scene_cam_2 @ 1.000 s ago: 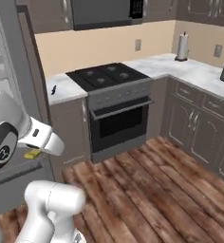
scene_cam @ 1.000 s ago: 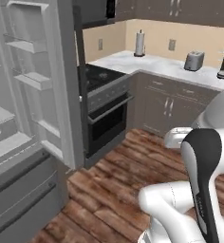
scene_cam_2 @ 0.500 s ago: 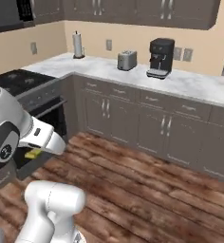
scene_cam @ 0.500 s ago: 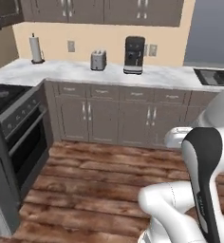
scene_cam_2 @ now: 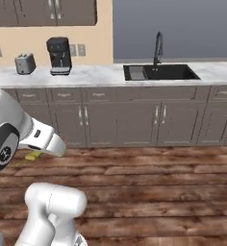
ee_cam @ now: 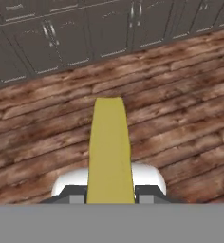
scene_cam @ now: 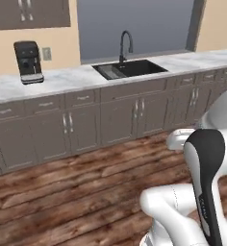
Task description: Retrieve the butter from the fridge and place it on a plate on the dining table. Then retrieve the butter knife by the fridge and place it near the plate.
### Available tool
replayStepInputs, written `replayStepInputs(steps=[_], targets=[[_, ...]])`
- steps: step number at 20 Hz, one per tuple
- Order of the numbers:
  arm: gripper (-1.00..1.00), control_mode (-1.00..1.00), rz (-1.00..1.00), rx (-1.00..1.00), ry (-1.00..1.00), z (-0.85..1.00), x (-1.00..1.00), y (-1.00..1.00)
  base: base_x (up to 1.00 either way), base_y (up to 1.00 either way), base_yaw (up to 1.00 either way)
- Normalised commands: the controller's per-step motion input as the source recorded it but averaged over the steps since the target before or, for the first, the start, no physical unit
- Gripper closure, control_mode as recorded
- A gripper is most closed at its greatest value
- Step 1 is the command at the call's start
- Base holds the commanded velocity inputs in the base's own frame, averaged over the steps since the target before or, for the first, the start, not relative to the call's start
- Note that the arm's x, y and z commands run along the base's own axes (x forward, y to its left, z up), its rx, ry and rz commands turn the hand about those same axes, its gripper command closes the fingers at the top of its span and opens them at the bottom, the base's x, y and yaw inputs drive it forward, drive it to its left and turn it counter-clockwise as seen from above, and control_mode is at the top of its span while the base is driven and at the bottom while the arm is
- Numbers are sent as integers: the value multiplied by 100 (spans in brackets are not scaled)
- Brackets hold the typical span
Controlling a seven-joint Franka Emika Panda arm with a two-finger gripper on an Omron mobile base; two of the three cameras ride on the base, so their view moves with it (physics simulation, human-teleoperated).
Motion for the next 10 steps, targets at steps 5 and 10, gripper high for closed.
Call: replayStepInputs(steps=[5,10], targets=[[100,100,0,0,0,0,0,0,-19,-29,-74],[100,100,0,0,0,0,0,0,0,-38,-69]])
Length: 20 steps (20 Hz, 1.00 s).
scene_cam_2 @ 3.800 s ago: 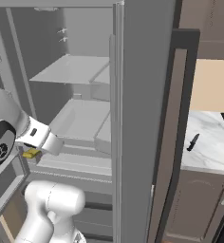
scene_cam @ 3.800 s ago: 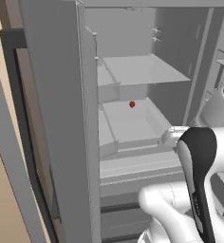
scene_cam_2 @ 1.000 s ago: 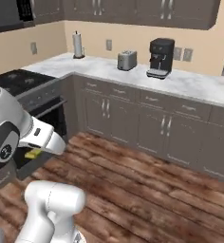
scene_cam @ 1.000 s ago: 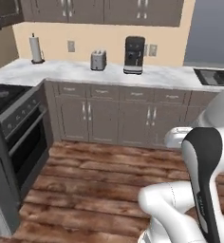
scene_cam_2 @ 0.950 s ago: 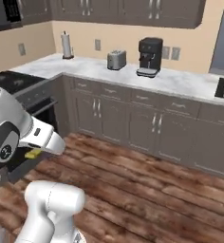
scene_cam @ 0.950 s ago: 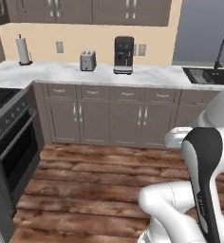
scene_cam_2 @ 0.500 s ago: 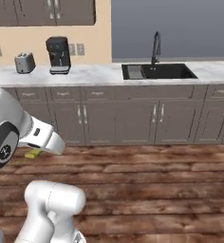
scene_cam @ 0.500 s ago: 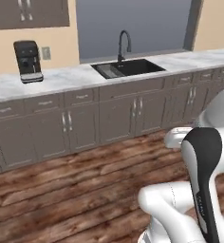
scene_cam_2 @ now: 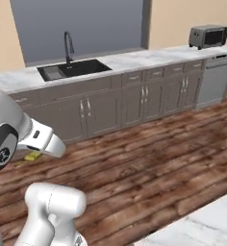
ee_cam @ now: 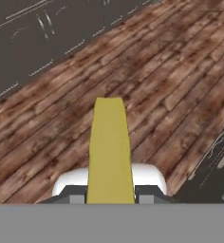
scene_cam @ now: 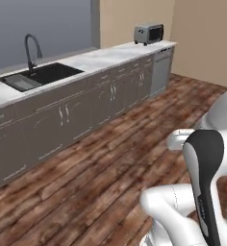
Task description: Retrieve the butter from the fridge and place it on a plate on the dining table. Then retrieve the butter knife by the fridge and place it near the plate.
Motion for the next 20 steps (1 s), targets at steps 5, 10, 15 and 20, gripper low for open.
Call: replayStepInputs(steps=[5,10,15,20], targets=[[100,100,0,0,0,0,0,0,0,-24,-70],[100,100,0,0,0,0,0,0,0,-11,-71],[100,100,0,0,0,0,0,0,0,-9,-69],[100,100,0,0,0,0,0,0,-5,-48,-54]])
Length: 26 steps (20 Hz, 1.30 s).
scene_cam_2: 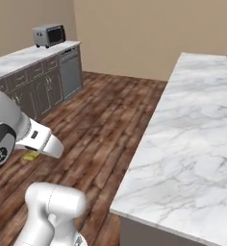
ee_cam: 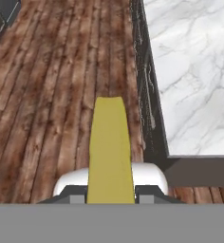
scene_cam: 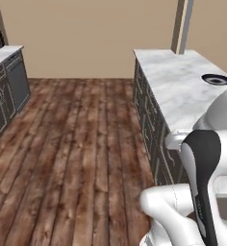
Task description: Retrieve the butter from the fridge and place it on a plate on the dining table. Then retrieve the butter knife by the fridge and place it near the plate.
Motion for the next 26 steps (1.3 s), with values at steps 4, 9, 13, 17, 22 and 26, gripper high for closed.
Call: replayStepInputs(steps=[4,9,13,17,22,26], targets=[[100,100,0,0,0,0,0,0,-43,-72,-30],[100,100,0,0,0,0,0,0,-83,-25,-14],[100,100,0,0,0,0,0,0,-22,11,-25],[100,100,0,0,0,0,0,0,-8,54,-30],[100,100,0,0,0,0,0,0,0,72,-25],[100,100,0,0,0,0,0,0,6,79,-15]])
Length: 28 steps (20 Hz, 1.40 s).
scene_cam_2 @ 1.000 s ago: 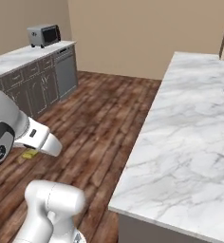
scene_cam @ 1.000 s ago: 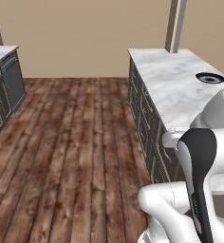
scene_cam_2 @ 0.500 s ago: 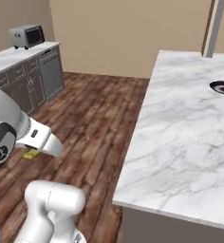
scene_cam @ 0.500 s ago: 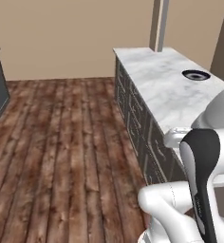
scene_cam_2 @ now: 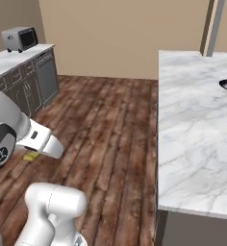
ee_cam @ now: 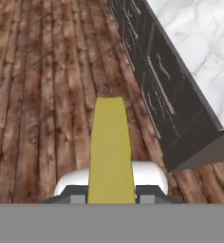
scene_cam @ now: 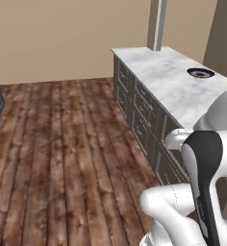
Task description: Retrieve the butter from the fridge and place it on a plate on the dining table. Then retrieve the butter knife by the fridge and place it near the plate.
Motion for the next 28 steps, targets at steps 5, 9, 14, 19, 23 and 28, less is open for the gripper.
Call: replayStepInputs(steps=[5,9,14,19,23,28], targets=[[100,100,0,0,0,0,0,0,64,82,-3],[100,100,0,0,0,0,0,0,100,74,1],[100,100,0,0,0,0,0,0,100,66,0],[100,100,0,0,0,0,0,0,100,38,-12],[100,100,0,0,0,0,0,0,100,31,-33],[100,100,0,0,0,0,0,0,100,51,-49]])
